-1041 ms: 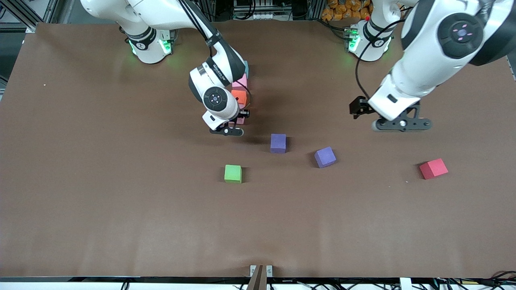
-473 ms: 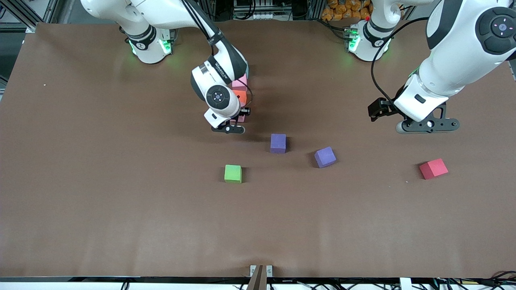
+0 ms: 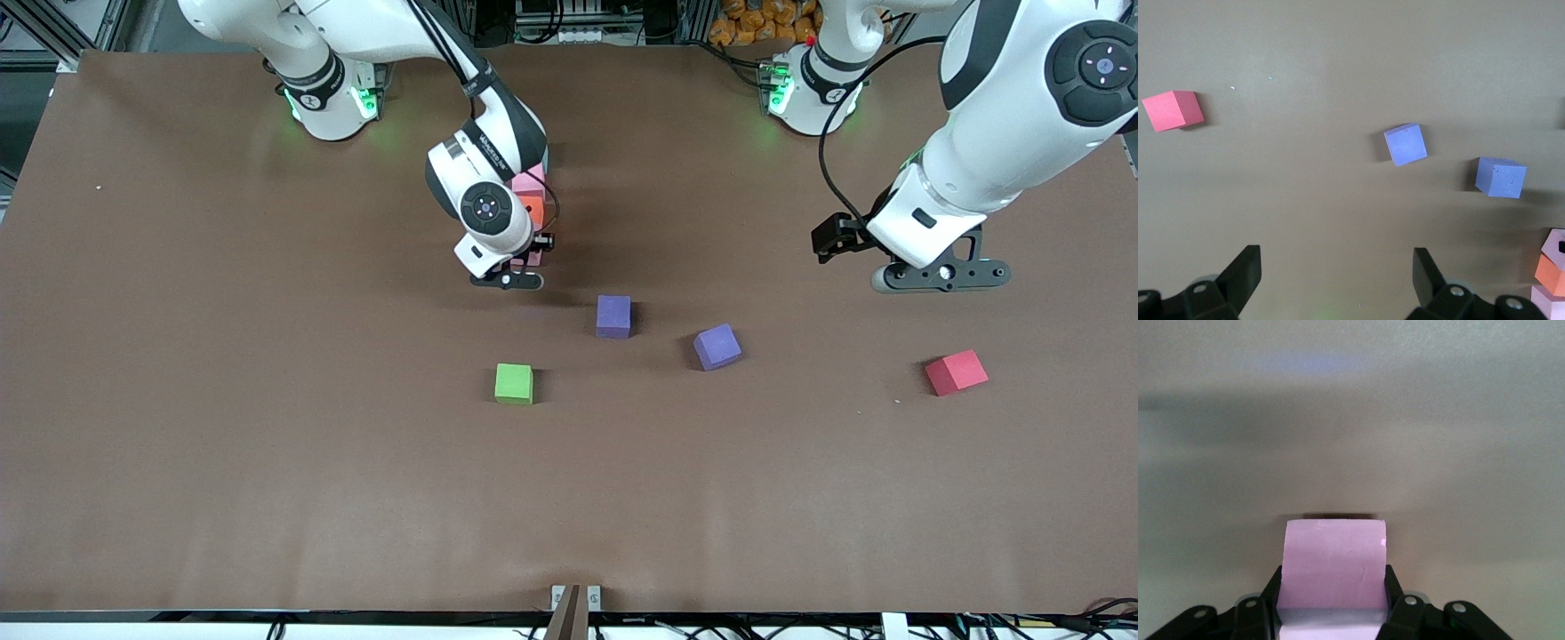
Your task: Arrange blocks into number 1
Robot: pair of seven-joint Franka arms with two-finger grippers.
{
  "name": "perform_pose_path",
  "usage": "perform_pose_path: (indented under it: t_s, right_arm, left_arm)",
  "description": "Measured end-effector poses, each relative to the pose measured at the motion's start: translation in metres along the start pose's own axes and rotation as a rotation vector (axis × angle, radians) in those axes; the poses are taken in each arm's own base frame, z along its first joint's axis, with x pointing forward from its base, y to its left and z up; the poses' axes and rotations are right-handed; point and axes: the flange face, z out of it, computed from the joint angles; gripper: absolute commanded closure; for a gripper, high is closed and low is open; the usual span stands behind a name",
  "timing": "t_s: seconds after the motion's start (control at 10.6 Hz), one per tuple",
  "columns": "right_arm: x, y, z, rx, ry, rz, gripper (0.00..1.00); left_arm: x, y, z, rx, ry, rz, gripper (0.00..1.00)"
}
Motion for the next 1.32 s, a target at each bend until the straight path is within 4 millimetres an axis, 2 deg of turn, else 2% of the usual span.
perform_pose_path:
  t_s: [0.09, 0.28, 0.47, 0.76, 0.95, 1.14, 1.32]
  right_arm:
    - [-0.001, 0.000, 0.002, -0.003, -0.002, -0.001, 0.41]
    - [-0.004, 0.002, 0.004, -0.007, -0.005, -0.002, 0.00]
    - [-0.007, 0.001, 0.000, -0.003, 0.000, -0.009, 0.00]
    - [-0.010, -0.002, -0.022, 0.025, 0.024, -0.017, 0.00]
    - [-0.008, 0.003, -0.055, 0.048, 0.063, -0.031, 0.00]
    - [0.010, 0.027, -0.098, 0.046, 0.140, -0.101, 0.00]
    - [0.040, 0.049, -0.134, 0.075, 0.184, -0.094, 0.00]
  left_arm:
    - [0.000, 0.001, 0.000, 0.000, 0.000, 0.002, 0.00]
    - [-0.001, 0.004, 0.000, 0.001, -0.001, 0.007, 0.00]
    - [-0.001, 0.003, -0.003, -0.001, 0.006, 0.005, 0.00]
    - [-0.003, -0.013, -0.027, -0.012, 0.048, -0.011, 0.00]
    - [0.000, -0.047, -0.038, -0.012, 0.066, 0.053, 0.00]
    - [0.003, -0.088, -0.045, -0.010, 0.070, 0.085, 0.00]
    - [0.002, -0.102, -0.047, -0.010, 0.064, 0.073, 0.00]
